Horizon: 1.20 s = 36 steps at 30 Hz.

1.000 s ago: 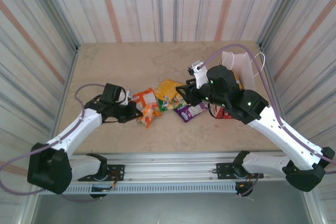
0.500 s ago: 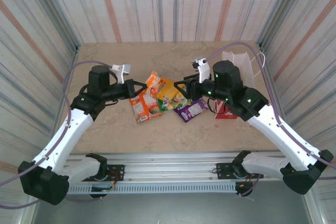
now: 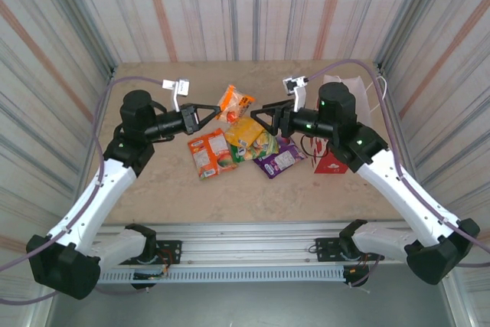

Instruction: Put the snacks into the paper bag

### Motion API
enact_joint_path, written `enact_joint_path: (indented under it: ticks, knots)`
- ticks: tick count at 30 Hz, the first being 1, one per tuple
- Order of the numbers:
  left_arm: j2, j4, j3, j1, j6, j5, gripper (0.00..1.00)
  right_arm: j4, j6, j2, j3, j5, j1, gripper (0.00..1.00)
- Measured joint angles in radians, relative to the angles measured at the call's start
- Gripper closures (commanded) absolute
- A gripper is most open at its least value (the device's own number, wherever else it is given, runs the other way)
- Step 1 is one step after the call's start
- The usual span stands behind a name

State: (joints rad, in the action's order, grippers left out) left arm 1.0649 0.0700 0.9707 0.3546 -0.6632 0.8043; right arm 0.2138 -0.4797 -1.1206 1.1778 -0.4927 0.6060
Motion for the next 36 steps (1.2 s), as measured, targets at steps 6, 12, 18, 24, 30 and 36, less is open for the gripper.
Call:
enact_joint_path:
  ticks: [6,12,18,24,30,36]
  knots:
    - [0.032,0.135,0.0,0.061,-0.043,0.033,1.0,-0.096,-0.037,-0.007,-0.058,-0.046,-0.042,0.35]
    - [0.09,0.224,0.0,0.11,-0.079,0.045,1.0,-0.214,-0.04,0.01,-0.118,-0.108,-0.059,0.46]
    - [0.093,0.249,0.0,0.123,-0.093,0.04,1.0,-0.306,-0.04,0.056,-0.167,-0.17,-0.072,0.76]
    - [0.093,0.246,0.0,0.128,-0.093,0.033,1.0,-0.339,-0.037,0.08,-0.196,-0.182,-0.073,0.92]
    - [0.093,0.233,0.0,0.132,-0.081,0.001,0.59,-0.325,-0.035,0.094,-0.201,-0.136,-0.075,0.97]
    - [0.089,0.123,0.0,0.131,-0.047,-0.108,0.42,-0.25,-0.029,0.129,-0.183,-0.026,-0.116,0.99]
